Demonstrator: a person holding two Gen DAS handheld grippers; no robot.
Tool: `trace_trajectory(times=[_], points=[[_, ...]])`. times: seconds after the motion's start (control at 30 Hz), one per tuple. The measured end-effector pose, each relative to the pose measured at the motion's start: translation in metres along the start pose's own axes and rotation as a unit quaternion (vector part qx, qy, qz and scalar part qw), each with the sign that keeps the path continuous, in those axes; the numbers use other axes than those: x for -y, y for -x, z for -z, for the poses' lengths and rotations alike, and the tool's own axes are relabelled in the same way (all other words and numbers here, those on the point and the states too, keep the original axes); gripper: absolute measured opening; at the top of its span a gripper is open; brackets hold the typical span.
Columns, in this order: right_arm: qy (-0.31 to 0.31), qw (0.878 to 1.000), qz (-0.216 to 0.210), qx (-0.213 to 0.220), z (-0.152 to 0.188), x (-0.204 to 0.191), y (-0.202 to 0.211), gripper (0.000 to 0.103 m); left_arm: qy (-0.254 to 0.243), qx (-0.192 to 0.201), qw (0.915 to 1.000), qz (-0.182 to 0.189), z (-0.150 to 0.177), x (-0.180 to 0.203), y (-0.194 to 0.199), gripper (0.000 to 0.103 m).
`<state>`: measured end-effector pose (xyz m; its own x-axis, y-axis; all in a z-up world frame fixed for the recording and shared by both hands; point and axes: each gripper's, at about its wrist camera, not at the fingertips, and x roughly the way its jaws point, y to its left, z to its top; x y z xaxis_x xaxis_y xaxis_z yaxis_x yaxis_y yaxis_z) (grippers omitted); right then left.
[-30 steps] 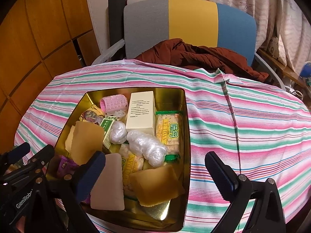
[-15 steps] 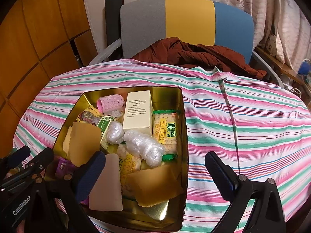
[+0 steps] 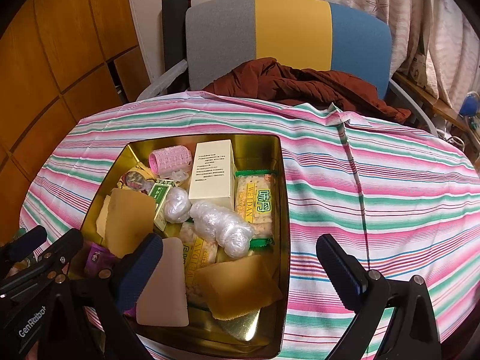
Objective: Organize objects
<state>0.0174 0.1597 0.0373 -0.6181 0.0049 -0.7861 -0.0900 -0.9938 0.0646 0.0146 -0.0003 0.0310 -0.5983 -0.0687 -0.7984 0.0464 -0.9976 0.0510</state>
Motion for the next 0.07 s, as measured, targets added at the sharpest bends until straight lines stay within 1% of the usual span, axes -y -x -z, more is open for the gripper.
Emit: trace_trajectory(times=[0.07], points=[[0.000,1.000,0.000,-0.001,0.0001,-0.0002,-0.0006,0.103,-0.003,0.002,1.0000,-0.003,0.0003,0.0010,0.0006,0.064]])
